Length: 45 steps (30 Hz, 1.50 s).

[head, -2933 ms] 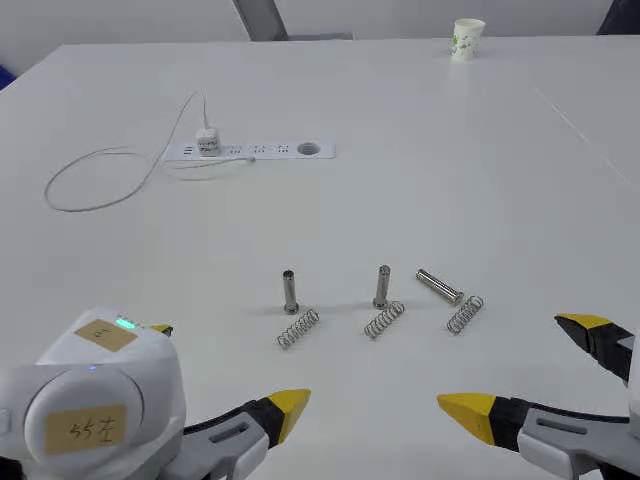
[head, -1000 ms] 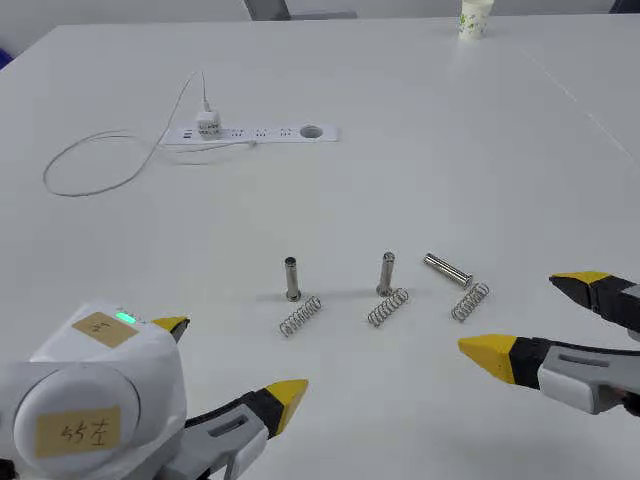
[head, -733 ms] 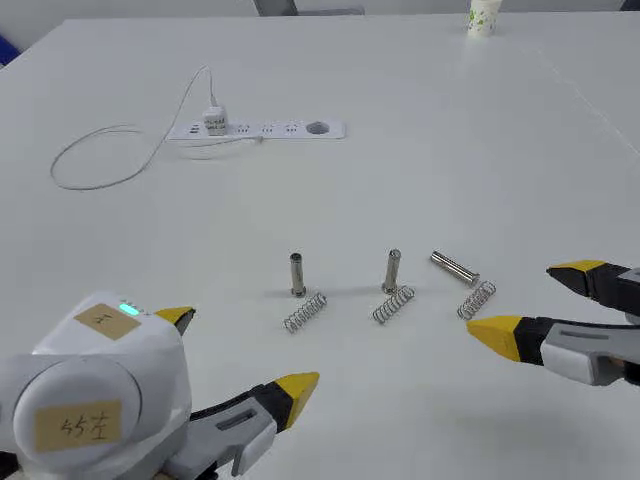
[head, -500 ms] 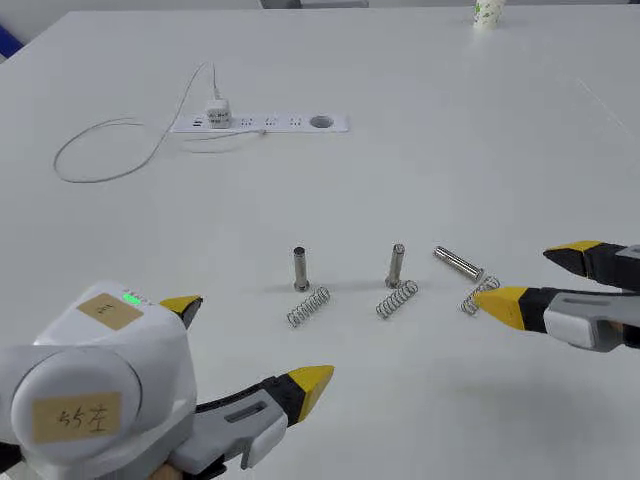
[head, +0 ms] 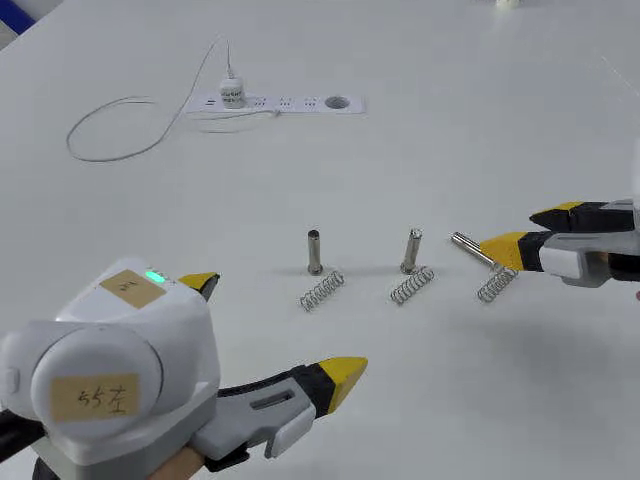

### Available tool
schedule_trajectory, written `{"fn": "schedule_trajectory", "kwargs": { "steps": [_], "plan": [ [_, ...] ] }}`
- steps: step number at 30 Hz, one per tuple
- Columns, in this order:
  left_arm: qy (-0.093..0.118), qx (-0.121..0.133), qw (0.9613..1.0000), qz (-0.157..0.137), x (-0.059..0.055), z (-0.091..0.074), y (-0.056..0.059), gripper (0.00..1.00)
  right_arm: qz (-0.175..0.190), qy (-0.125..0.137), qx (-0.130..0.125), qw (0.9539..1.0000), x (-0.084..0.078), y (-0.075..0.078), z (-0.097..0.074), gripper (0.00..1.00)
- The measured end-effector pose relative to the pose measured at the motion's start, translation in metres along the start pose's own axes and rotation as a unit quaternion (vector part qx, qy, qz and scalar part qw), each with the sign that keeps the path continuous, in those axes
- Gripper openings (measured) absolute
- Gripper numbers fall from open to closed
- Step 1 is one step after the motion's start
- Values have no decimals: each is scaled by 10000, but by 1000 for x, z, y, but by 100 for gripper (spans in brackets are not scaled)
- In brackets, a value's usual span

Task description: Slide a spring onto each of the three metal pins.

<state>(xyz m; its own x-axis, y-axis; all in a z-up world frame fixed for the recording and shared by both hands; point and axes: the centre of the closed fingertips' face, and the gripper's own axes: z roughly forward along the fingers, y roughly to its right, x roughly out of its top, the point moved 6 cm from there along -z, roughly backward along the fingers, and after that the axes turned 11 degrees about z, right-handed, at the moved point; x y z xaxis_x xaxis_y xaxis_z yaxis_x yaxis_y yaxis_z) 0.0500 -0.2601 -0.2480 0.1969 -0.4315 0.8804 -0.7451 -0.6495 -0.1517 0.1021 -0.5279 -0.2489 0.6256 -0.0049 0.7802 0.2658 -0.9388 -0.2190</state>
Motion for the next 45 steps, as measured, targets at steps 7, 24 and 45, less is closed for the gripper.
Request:
{"fn": "schedule_trajectory", "kwargs": {
  "steps": [7,24,45],
  "plan": [
    [35,-42,10000,55,1,3,2,96,-80,-203,72,9997,-1,6,19,36],
    [3,-175,9998,100,1,6,7,100,-225,-491,125,9985,-6,13,60,25],
    [-37,-150,9999,67,-1,5,5,98,-385,-826,117,9958,-8,14,73,9]
  ]
}}
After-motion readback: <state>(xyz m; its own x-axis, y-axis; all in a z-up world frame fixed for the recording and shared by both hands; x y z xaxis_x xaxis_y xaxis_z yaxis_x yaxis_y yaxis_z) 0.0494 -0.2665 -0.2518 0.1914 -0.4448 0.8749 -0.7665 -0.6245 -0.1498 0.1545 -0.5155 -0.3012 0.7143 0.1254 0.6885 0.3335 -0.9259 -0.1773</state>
